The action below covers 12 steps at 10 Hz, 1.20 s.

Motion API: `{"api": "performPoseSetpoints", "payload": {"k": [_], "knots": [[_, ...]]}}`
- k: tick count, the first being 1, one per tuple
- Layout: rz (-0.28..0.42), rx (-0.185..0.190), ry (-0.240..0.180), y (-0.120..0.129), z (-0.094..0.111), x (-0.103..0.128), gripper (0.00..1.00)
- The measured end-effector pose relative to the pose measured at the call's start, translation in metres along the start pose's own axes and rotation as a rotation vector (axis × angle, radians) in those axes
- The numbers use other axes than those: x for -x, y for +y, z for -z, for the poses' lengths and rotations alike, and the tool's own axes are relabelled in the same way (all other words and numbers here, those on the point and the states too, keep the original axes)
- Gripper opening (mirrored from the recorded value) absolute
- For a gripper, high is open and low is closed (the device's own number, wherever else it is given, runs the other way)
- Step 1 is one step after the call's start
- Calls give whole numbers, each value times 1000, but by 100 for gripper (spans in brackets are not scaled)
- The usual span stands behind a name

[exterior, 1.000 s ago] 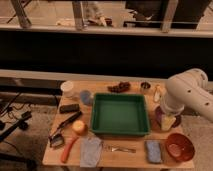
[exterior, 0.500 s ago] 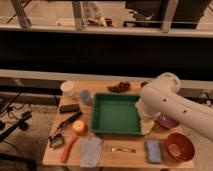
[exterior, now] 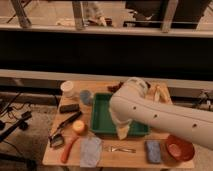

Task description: Place apple in metal cup

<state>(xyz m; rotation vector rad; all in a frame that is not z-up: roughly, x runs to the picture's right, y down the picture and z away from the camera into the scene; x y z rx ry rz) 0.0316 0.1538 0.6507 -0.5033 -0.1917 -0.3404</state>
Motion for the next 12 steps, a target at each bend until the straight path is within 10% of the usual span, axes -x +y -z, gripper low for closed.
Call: {"api": "performPoseSetpoints", "payload": {"k": [12], "knots": [[0, 7, -15, -1, -15, 10, 80]]}}
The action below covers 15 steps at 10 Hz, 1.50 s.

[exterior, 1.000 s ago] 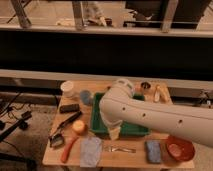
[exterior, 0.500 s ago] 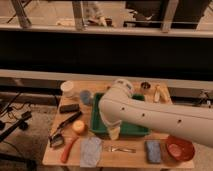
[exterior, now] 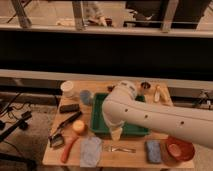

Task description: Place apple in metal cup

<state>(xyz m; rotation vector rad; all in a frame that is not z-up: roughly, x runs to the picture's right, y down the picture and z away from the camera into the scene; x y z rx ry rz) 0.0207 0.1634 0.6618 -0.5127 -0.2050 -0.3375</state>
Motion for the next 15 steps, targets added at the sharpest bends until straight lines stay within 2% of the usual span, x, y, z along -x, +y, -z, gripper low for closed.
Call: {"api": "performPoseSetpoints", "payload": {"k": [1, 4, 6, 14, 15], "knots": [[41, -8, -16, -22, -9, 31, 80], [115, -14, -52, -61, -26, 83, 80], [133, -11, -62, -70, -32, 90, 80], [130, -6, -63, -69, -32, 89, 80], [129, -1, -76, -69, -34, 91, 80]]}}
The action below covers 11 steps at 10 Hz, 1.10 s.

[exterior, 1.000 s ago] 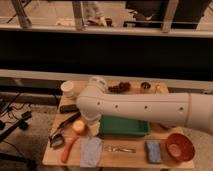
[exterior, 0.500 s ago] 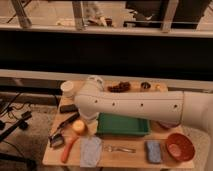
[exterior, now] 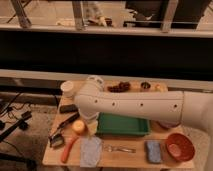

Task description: Place apple in metal cup

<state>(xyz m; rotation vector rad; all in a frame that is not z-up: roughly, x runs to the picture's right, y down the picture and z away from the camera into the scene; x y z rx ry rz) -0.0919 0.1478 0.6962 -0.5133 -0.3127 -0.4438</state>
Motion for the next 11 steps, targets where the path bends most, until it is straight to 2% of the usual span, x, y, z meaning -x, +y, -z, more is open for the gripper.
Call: {"api": "performPoseSetpoints", "payload": {"k": [2, 5, 7, 9, 11], "knots": [[4, 16, -54, -9, -7, 19, 80], [25, 59, -155, -27, -27, 65, 80], [37, 64, -190, -34, -36, 78, 80], [41, 63, -218, -38, -51, 84, 80], [37, 57, -227, -39, -68, 74, 80]]}}
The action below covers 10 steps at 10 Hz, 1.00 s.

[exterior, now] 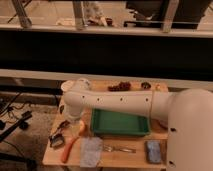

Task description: Place apple in metal cup

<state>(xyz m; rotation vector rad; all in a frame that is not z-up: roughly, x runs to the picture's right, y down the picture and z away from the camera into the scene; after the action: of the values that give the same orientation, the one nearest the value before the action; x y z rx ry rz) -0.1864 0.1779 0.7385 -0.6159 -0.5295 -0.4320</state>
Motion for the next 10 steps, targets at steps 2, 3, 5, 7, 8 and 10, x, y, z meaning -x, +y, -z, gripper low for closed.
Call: {"api": "performPoseSetpoints", "payload": {"k": [2, 3, 5, 7, 8, 10], "knots": [[5, 1, -7, -2, -17, -10, 80], [7, 5, -11, -4, -24, -13, 80], [21, 11, -11, -8, -37, -17, 80], [33, 17, -6, -12, -48, -21, 80], [34, 18, -3, -13, -51, -23, 80], [29, 20, 10, -12, -55, -31, 80]]}}
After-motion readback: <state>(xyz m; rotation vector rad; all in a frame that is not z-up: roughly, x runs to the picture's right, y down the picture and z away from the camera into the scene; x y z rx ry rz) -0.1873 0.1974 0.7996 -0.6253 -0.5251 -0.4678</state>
